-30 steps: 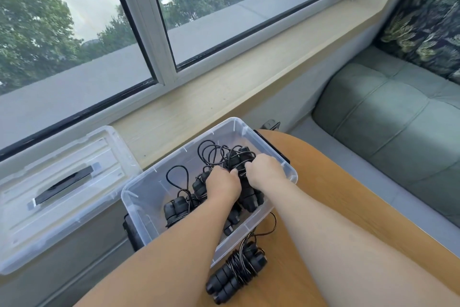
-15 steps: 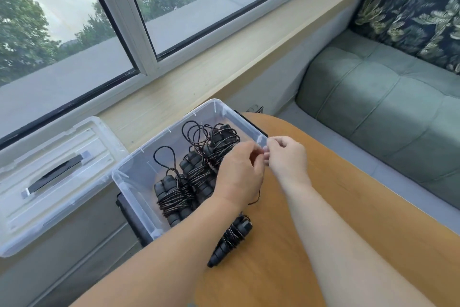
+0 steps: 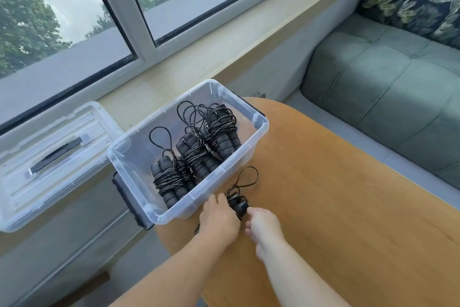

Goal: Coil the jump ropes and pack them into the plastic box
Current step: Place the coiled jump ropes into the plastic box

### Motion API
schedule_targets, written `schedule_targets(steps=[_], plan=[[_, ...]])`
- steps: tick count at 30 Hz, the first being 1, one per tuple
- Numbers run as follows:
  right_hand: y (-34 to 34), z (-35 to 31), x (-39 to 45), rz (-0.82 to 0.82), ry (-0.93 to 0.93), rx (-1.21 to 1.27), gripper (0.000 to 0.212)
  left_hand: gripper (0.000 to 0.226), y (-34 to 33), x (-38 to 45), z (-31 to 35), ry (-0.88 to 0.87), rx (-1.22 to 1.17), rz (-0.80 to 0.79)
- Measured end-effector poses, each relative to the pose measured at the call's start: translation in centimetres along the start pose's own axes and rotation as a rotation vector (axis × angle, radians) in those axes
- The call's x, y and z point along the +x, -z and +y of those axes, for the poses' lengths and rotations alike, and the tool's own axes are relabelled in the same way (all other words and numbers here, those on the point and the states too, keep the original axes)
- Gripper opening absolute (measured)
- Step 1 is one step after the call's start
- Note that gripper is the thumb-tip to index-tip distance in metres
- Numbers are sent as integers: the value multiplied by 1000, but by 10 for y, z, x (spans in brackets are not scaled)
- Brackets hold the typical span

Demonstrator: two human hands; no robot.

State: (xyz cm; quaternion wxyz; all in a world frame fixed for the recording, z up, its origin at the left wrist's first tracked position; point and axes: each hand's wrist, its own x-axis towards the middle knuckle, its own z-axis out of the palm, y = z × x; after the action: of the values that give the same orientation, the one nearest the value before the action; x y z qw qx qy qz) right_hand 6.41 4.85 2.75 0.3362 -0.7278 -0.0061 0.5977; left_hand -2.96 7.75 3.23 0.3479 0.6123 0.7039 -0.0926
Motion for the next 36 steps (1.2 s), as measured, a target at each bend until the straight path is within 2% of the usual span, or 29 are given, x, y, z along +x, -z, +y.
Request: schedule_targets(steps=[3,5,8,11,17,21,23,26,29,32,36], plan=[[-9,7,2,-49,-129,22,21,33,-6,10,-10,91,-107,-43],[-14,10,8,-95,-162,33,26,29,-6,17,-12,112,-162,-44],[-15,10,13,-122,-159,80,30,30,-3,15,-4,114,-178,-42],[-2,2,6,-70,-108,136,28,35,4,-1,18,40,-180,-58],[41,-56,-33,131,160,312,32,28,41,-35,95,-236,-287,-21],[36,-116,-70,169,456,352,27,26,95,-51,127,-446,-472,158],[19,-144,-87,117,617,273,25,25,127,-54,124,-465,-621,284],[-20,-177,-106,-11,802,1,15,28,164,-48,95,-342,-816,417],[-65,-189,-110,-99,887,-441,13,22,180,-35,52,-121,-949,489],[-102,-179,-100,-166,853,-833,31,25,174,-19,10,148,-1028,405],[-127,-154,-75,-254,729,-1056,48,50,145,16,-29,365,-1170,231]])
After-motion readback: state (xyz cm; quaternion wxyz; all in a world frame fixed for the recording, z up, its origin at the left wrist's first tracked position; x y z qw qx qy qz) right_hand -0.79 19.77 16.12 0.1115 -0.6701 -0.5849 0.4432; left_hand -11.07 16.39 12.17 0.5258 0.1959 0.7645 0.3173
